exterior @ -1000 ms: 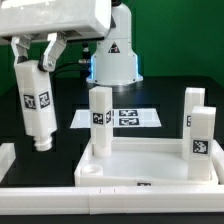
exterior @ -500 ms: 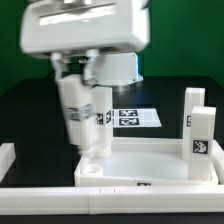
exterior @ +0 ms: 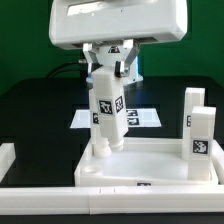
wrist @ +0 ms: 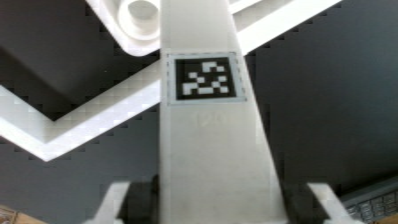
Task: Assemble desk
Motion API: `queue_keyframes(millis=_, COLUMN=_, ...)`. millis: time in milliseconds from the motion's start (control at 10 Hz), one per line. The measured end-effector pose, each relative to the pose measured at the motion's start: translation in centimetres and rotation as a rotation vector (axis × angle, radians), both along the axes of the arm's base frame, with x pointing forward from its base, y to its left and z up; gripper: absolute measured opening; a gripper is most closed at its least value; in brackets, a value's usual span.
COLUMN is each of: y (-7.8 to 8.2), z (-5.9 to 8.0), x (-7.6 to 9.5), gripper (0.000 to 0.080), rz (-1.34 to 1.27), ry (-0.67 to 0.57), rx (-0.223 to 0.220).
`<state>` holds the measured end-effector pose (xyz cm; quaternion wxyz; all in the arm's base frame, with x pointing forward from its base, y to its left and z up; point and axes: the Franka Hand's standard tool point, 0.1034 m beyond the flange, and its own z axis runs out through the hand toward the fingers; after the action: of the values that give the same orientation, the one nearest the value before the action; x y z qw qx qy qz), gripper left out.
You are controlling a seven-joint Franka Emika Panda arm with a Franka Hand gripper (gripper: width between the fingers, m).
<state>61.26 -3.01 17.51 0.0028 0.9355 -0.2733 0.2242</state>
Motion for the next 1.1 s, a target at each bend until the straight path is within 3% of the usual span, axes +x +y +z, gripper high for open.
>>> queue_keyframes(millis=200, y=-0.9, z=-0.1, x=0.1, gripper=0.0287, rz=0.02, ry=-0.003, rx=-0.029)
queue_keyframes(millis=500, y=-3.1, z=-1.9, x=-0.1, gripper=0.0287, rz=0.018, ry=0.002, rx=-0.087)
queue_keyframes(millis=1100, y=-2.1, z=-3.3, x=0.3, gripper=0.0287, rz=0.034, ry=-0.014, rx=-0.122)
